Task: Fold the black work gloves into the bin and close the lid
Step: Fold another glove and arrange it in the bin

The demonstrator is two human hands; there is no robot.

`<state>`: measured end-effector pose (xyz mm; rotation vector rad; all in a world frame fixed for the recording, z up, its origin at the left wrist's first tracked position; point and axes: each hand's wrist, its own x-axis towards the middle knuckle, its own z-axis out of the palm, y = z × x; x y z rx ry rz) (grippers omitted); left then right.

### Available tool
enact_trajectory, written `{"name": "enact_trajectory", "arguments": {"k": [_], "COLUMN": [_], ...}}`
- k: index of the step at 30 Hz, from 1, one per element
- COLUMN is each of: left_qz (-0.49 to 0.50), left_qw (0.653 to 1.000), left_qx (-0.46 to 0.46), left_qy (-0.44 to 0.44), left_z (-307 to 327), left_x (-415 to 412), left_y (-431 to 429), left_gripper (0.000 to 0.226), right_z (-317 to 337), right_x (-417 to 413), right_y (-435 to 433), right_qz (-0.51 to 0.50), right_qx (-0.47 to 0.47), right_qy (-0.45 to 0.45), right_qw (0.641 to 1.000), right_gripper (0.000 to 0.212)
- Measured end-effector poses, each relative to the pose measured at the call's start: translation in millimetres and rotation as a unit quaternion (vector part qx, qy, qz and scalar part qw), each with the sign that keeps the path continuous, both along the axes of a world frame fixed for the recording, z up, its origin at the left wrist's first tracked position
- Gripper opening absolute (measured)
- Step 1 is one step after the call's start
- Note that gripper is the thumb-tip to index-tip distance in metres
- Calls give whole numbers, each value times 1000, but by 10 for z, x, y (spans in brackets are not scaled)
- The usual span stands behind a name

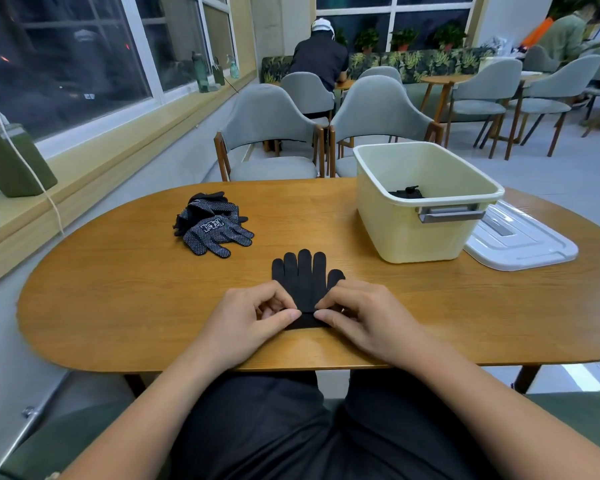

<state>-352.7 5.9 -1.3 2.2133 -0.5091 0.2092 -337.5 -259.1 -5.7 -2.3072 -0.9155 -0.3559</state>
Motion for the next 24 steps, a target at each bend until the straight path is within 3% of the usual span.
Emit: {"name": "enact_trajectory", "arguments": {"k": [11, 18, 24], "left_qz": [15, 1, -5], "left_qw": [996, 980, 984], "left_qx": [56, 130, 130], "left_qy": [-69, -150, -125], "left_z": [41, 3, -21], "left_x": [-34, -101, -89], "left_y": [-43, -70, -47], "left_gripper": [14, 11, 19], "right_z": [26, -77, -27], "right_x": [-41, -179, -257], "right_y": [47, 198, 197], "right_qz": [-48, -23, -51], "right_qx": [11, -69, -54], "right_qy": [28, -120, -60], "right_qw": [998, 990, 995], "right_gripper": [5, 26, 15]}}
